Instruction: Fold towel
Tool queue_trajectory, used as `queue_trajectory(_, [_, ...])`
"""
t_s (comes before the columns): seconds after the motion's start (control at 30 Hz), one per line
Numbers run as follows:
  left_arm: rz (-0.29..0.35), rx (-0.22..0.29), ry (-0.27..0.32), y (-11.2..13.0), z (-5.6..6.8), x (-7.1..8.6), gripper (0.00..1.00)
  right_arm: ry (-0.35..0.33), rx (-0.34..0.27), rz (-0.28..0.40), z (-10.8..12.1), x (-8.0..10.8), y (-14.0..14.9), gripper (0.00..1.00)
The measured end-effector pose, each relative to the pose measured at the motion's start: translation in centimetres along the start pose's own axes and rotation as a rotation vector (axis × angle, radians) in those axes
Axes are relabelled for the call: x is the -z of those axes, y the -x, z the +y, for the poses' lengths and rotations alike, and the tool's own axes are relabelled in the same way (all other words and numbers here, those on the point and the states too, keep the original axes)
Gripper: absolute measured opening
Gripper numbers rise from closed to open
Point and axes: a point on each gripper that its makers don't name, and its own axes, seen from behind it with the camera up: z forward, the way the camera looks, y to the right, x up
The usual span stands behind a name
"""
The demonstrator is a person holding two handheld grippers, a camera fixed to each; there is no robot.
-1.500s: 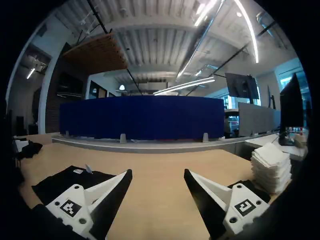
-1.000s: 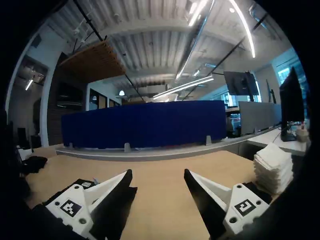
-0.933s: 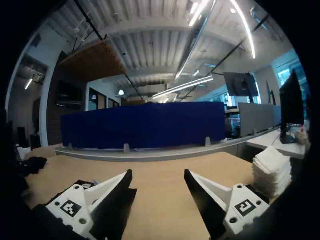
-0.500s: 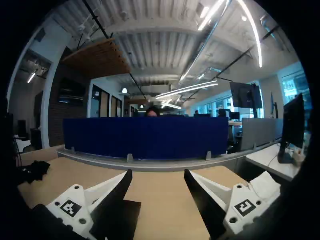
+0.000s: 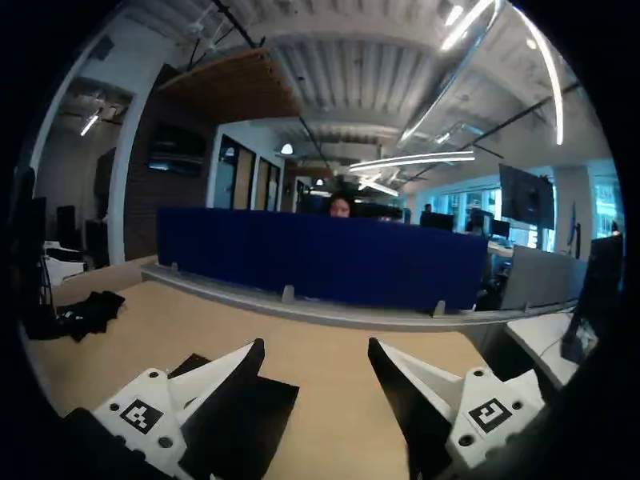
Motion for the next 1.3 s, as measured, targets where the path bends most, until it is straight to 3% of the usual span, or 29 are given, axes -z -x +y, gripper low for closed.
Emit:
queue_trajectory(0.3, [-0.113,-0.063,0.173,2.4,4.4,0.2,0.87,-0.174,0.108,-0.179,-3.8,1.1,3.0,1.00])
queue_trajectory(0.4, [-0.142,-0.083,0.209,3.2,5.4,0.3,0.87,-0.199,0.125,-0.212,-4.3,1.3,3.8,1.00])
queue_trajectory(0.87, [-0.200,-0.142,0.260,6.2,7.4,0.2,0.86,-0.246,0.150,-0.284,-5.5,1.1,7.7,1.00])
queue_trajectory(1.3, [-0.305,-0.173,0.315,12.9,9.5,-0.2,0.87,-0.271,0.160,-0.380,-6.2,1.1,14.3,1.00])
